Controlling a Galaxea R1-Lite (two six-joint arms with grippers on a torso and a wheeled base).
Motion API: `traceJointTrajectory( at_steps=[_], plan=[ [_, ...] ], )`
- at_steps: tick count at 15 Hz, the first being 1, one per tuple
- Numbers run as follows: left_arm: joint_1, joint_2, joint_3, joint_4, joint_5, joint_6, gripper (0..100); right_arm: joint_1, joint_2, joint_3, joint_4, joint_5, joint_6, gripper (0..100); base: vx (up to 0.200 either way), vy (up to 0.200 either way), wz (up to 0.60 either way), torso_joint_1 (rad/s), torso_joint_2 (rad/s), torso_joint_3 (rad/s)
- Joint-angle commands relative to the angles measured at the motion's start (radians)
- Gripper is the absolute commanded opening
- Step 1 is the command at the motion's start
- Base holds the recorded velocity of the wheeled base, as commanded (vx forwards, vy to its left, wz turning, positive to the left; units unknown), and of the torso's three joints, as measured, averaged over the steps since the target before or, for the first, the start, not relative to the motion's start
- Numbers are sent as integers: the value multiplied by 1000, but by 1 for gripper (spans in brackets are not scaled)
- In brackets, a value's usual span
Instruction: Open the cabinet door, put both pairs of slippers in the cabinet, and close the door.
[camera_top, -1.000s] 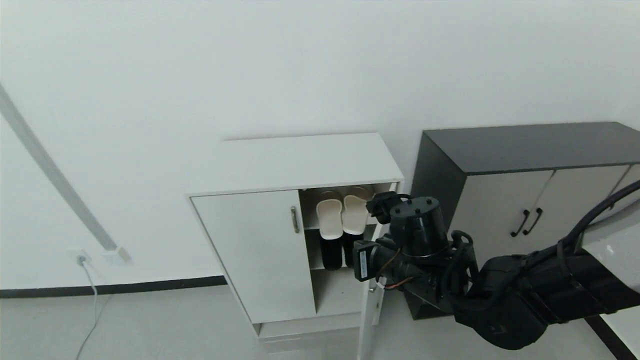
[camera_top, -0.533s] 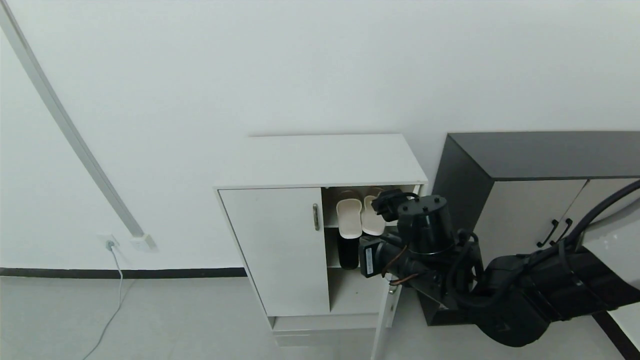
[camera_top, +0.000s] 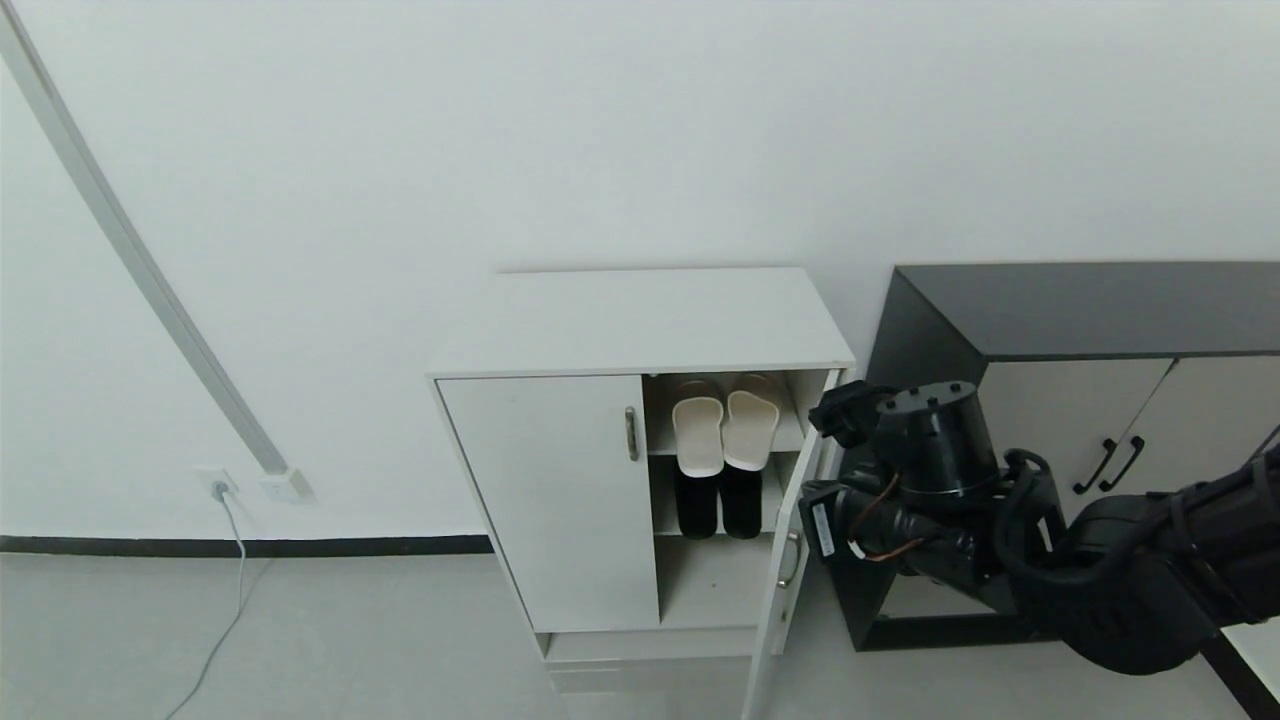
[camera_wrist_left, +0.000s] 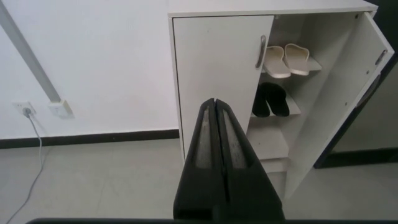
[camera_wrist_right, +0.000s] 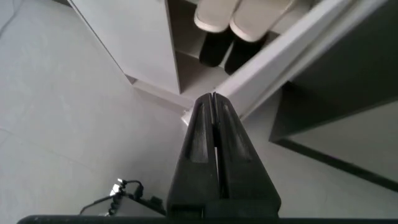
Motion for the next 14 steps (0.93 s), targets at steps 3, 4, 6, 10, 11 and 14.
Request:
traceJointTrajectory(
  at_steps=[3,4,6,10,11,14],
  plan=[
    [0,1,0,-1,0,-1,0,-4,-8,4,48,0,-1,0,0,0,0,0,0,0],
    [0,1,0,-1,0,-1,0,-4,11,6,54,0,-2,0,0,0,0,0,0,0],
    [0,1,0,-1,0,-1,0,-4,71,3,46,-1,-1,0,0,0,0,0,0,0],
    [0,1,0,0,0,0,0,-4,135,-3,-21,0,5,0,0,0,0,0,0,0],
    [0,1,0,-1,0,0,0,-4,147,-3,-41,2,7,0,0,0,0,0,0,0],
    [0,1,0,0,0,0,0,5,193,-11,-116,6,7,0,0,0,0,0,0,0]
  ],
)
